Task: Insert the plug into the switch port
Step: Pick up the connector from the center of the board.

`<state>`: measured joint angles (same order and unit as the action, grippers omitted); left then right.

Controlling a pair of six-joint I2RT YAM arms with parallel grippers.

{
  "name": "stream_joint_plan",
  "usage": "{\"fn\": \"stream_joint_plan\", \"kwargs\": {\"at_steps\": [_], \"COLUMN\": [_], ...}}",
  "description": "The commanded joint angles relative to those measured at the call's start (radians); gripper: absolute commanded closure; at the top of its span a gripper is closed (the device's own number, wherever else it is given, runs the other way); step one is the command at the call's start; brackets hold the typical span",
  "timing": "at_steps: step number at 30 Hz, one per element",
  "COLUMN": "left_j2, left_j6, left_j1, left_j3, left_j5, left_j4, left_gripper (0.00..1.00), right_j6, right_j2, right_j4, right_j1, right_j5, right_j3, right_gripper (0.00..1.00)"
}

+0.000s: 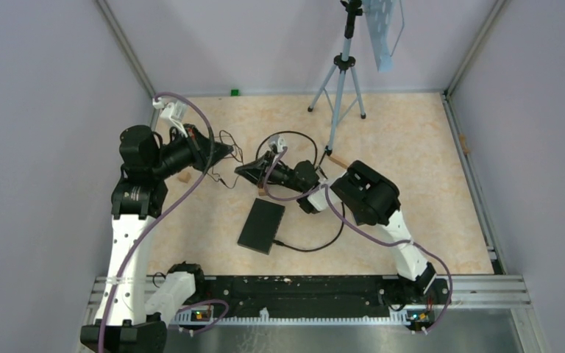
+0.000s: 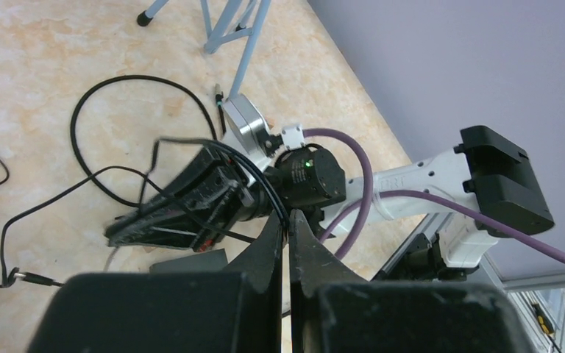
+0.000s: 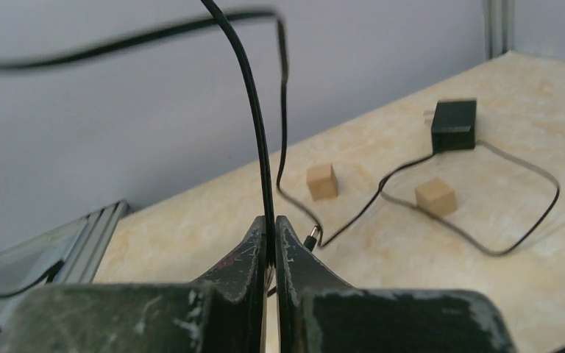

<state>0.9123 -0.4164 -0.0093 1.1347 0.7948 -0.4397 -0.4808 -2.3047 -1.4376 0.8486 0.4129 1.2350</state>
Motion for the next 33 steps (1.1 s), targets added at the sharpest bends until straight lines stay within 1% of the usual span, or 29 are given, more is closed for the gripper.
{"fn": "stream_joint_plan", "kwargs": {"at_steps": [1, 3, 6, 8, 11, 13, 14, 15, 16, 18, 19, 20, 21, 23, 24, 26, 29, 31, 33], "left_j2": [-0.003, -0.001, -0.006, -0.015, -0.021, -0.012, -0.004, 0.007, 0.018, 0.050, 0.069, 0.085, 0.099, 0.116, 0.115, 0.101, 0.069, 0.050, 0.035], "left_j6": [0.030, 0.045, 0.057, 0.052, 0.041, 0.034, 0.033, 0.033, 0.034, 0.039, 0.044, 0.049, 0.058, 0.074, 0.080, 0.092, 0.108, 0.118, 0.122], "left_j1": [0.003, 0.003, 0.002, 0.003, 0.003, 0.002, 0.002, 0.002, 0.002, 0.002, 0.002, 0.002, 0.002, 0.002, 0.003, 0.002, 0.002, 0.002, 0.002], "left_j3": [-0.012, -0.015, -0.036, -0.081, -0.147, -0.184, -0.200, -0.213, -0.226, -0.240, -0.243, -0.245, -0.244, -0.236, -0.232, -0.231, -0.230, -0.225, -0.220], "left_j5": [-0.072, -0.099, -0.127, -0.141, -0.179, -0.208, -0.215, -0.220, -0.224, -0.205, -0.193, -0.184, -0.169, -0.150, -0.147, -0.142, -0.130, -0.108, -0.084], "left_j4": [0.036, 0.024, 0.018, 0.036, 0.057, 0.060, 0.061, 0.064, 0.070, 0.077, 0.078, 0.078, 0.078, 0.065, 0.062, 0.060, 0.060, 0.057, 0.055], "left_gripper": [0.99, 0.99, 0.98, 0.96, 0.95, 0.95, 0.93, 0.88, 0.82, 0.72, 0.64, 0.55, 0.48, 0.37, 0.34, 0.27, 0.19, 0.16, 0.14], "right_j6": [-0.021, -0.048, -0.130, -0.209, -0.259, -0.274, -0.271, -0.261, -0.247, -0.211, -0.188, -0.167, -0.151, -0.125, -0.103, -0.069, -0.040, 0.009, 0.101], "right_j2": [0.136, 0.192, 0.262, 0.303, 0.380, 0.446, 0.484, 0.525, 0.566, 0.656, 0.707, 0.769, 0.808, 0.871, 0.889, 0.920, 0.941, 0.942, 0.940], "right_j4": [-0.043, -0.040, -0.134, -0.205, -0.264, -0.237, -0.207, -0.163, -0.109, 0.084, 0.214, 0.427, 0.588, 0.859, 0.954, 1.100, 1.266, 1.374, 1.463], "right_j1": [0.013, 0.018, 0.021, 0.020, 0.015, 0.007, 0.001, -0.002, -0.005, -0.009, -0.008, -0.008, -0.008, -0.010, -0.012, -0.021, -0.035, -0.046, -0.048], "right_j5": [0.098, 0.126, 0.162, 0.179, 0.193, 0.182, 0.177, 0.168, 0.150, 0.090, 0.048, -0.012, -0.081, -0.190, -0.223, -0.262, -0.288, -0.291, -0.313], "right_j3": [-0.112, -0.184, -0.301, -0.377, -0.460, -0.503, -0.520, -0.538, -0.551, -0.554, -0.540, -0.513, -0.479, -0.403, -0.371, -0.317, -0.247, -0.195, -0.158], "right_gripper": [1.00, 1.00, 1.00, 1.00, 1.00, 1.00, 1.00, 1.00, 1.00, 1.00, 1.00, 1.00, 1.00, 1.00, 1.00, 1.00, 1.00, 1.00, 1.00]}}
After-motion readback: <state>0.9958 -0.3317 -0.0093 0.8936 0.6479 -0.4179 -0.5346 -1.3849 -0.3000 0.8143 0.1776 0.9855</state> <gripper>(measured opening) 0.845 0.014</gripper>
